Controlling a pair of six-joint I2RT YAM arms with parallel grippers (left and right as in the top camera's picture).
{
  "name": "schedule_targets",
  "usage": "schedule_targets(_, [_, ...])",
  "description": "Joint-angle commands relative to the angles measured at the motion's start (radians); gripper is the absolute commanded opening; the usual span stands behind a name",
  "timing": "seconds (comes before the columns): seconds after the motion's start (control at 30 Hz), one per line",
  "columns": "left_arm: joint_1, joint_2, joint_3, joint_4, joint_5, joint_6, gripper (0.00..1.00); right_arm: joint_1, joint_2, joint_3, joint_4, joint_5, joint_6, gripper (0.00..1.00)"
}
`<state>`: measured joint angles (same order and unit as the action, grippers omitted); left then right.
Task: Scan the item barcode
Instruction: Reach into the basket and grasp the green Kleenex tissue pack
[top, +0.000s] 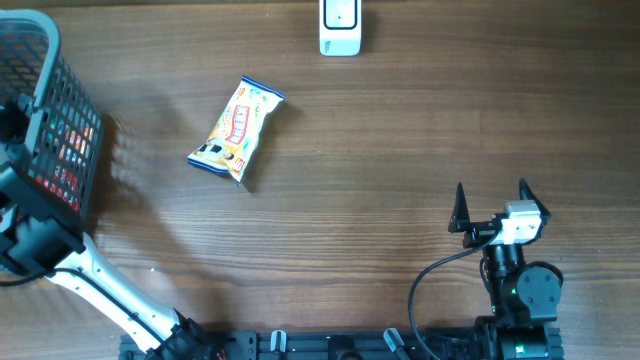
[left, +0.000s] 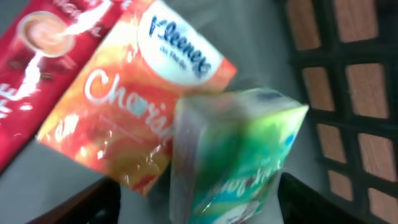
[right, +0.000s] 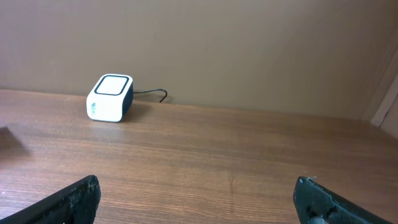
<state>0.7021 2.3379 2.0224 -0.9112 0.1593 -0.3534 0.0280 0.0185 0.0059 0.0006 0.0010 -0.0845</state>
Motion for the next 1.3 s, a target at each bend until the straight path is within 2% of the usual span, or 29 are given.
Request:
schedule_targets(0.0, [-0.018,0.015,-0.006,0.011,0.015,0.008,0.66,-0.004,-0.005,-0.001,0.005,-0.002,-0.01,1.0])
schedule_targets(0.1, [-0.019,0.015,-0.006,0.011,0.015,0.008,0.52,-0.004,-0.005,-0.001,0.005,-0.002,-0.011,1.0])
schedule_targets(0.17, [-0.019,0.015,-0.006,0.01,0.015,0.009,0.38,-0.004,-0.005,-0.001,0.005,-0.002,-0.01,1.0])
schedule_targets(0.43, [-0.019,0.015,-0.006,0.005,0.016,0.009,0.05,-0.004,-0.005,-0.001,0.005,-0.002,-0.01,1.0])
schedule_targets(0.63, [-0.014,0.004,-0.006,-0.019,0.016,0.008,0.04,-0.004,-0.005,-0.001,0.005,-0.002,-0.01,1.0])
schedule_targets(0.83, [-0.008,-0.101,-0.006,-0.047,0.016,0.008,0.04,-0.004,-0.005,-0.001,0.005,-0.002,-0.01,1.0])
schedule_targets(1.03, [-0.008,-0.296,-0.006,-0.05,0.096,0.007,0.04,-0.004,-0.005,-0.001,0.005,-0.002,-0.01,1.0])
schedule_targets(1.27, [-0.016,-0.542,-0.006,-0.104,0.114,0.001,0.04,-0.004,-0.005,-0.001,0.005,-0.002,-0.01,1.0])
